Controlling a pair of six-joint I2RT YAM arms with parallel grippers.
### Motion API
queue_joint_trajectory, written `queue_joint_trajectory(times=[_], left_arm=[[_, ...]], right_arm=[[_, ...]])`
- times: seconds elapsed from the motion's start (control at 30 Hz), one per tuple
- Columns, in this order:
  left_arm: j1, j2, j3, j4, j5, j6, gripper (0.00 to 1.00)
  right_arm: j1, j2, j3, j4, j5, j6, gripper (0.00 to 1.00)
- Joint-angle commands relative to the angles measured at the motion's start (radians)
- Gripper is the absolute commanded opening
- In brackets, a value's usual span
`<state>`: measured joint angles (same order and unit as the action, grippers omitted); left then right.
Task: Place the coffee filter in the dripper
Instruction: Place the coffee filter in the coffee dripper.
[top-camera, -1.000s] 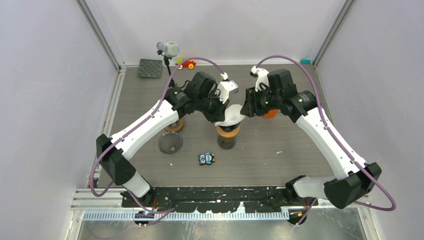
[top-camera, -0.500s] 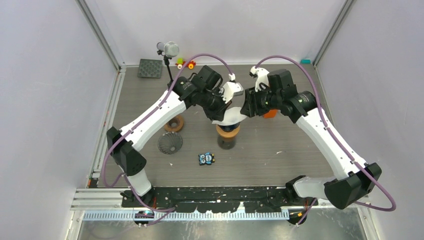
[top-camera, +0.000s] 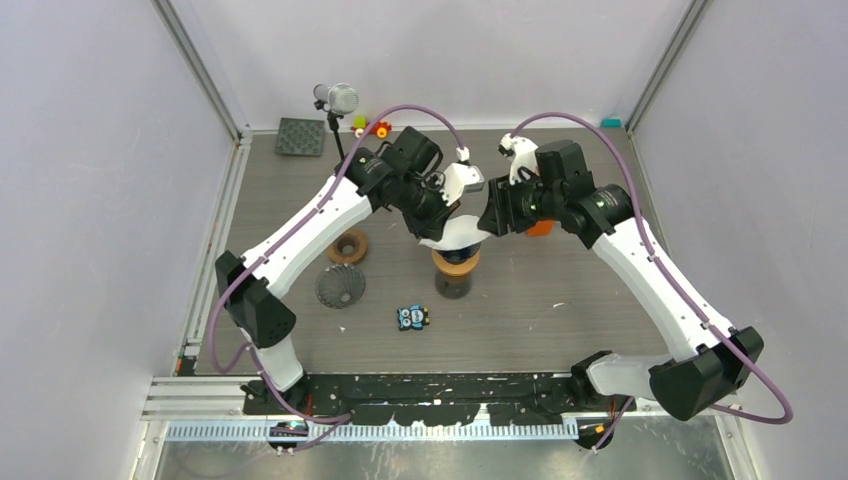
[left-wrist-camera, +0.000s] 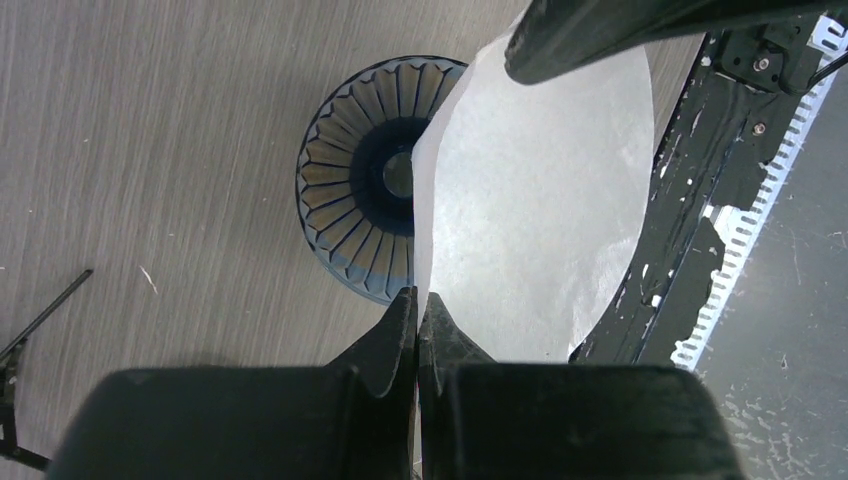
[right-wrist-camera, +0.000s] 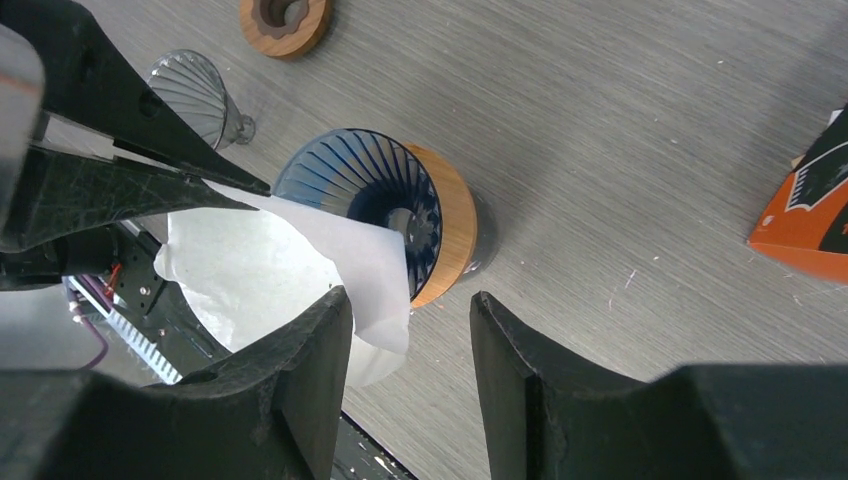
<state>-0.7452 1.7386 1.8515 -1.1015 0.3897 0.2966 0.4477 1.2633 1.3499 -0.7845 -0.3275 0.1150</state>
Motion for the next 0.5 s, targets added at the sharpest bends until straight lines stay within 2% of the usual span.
queue_joint_trajectory(times=[0.0, 0.3, 0.47], left_arm=[[0.006, 0.016, 0.06, -0.021, 0.018, 0.025, 0.0], [0.007, 0.042, 0.075, -0.029, 0.019, 0.039, 0.01], [0.009, 0.038, 0.076, -0.021, 0.006, 0.032, 0.13]], right_arm=[[-0.004, -0.003, -0.03, 0.051, -0.033, 0.022, 0.52], [-0.006, 0.015, -0.056, 0.079, -0.006, 0.026, 0.5], [-0.009, 0.02, -0.072, 0.097, -0.007, 0.04, 0.49]])
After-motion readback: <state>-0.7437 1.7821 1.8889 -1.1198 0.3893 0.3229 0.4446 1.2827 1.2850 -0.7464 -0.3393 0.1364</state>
